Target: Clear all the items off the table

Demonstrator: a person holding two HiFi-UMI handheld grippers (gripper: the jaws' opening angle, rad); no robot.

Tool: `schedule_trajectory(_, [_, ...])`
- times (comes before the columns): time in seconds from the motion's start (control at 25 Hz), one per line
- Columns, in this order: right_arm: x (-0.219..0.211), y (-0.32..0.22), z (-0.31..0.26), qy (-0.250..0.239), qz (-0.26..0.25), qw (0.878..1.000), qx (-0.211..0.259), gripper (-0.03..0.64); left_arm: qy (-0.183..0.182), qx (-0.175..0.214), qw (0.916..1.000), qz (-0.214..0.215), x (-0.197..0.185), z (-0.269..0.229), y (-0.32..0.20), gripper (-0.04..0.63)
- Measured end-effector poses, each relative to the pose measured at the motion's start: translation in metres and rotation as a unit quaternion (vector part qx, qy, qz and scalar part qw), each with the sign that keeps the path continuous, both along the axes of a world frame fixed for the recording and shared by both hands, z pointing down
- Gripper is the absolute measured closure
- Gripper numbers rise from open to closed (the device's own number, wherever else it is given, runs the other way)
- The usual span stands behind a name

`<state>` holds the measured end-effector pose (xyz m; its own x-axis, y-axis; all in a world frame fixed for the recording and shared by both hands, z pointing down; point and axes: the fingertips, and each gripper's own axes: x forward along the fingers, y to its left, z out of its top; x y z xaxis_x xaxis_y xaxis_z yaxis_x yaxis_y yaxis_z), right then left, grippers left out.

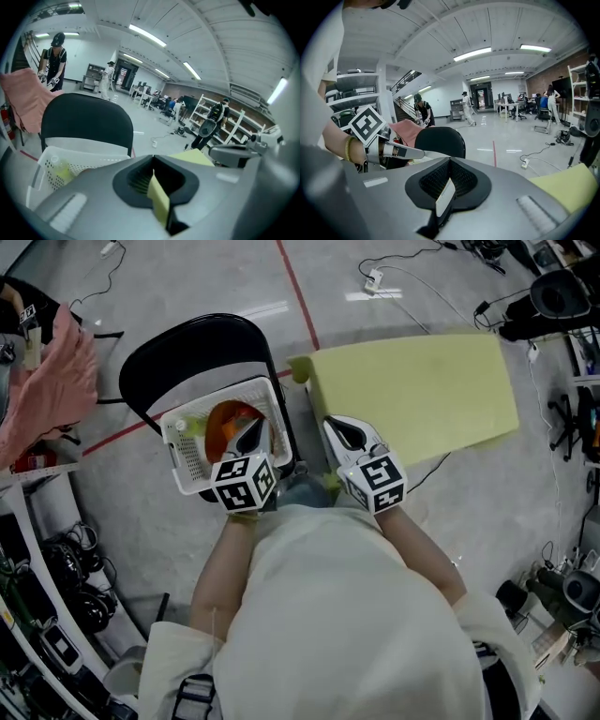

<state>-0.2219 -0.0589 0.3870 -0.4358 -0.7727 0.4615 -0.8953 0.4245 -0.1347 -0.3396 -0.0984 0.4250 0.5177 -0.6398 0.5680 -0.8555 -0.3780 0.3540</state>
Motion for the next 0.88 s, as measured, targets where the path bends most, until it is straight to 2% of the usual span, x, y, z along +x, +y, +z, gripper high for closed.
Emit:
schedule_trajectory(0.28, [0.043, 0.036, 0.0, -0.002, 0.059, 0.998, -0.001, 0.623, 0.02, -0.006, 0.9978, 0.063, 0.053, -0.003, 0.026, 0.584])
schedule_trajectory(0.52, [0.082, 0.086, -0.007, 0.002, 0.103, 0.995, 0.005, 0.623, 0.023, 0.003, 0.9926, 0.119, 0.103, -0.014, 0.069, 0.584])
schedule_trajectory(0.88, [0.116, 0.174, -0.019, 0.007, 0.139, 0.99, 0.009, 0.623, 0.026, 0.002, 0.9882, 0.151, 0.144, -0.028, 0.15, 0.584])
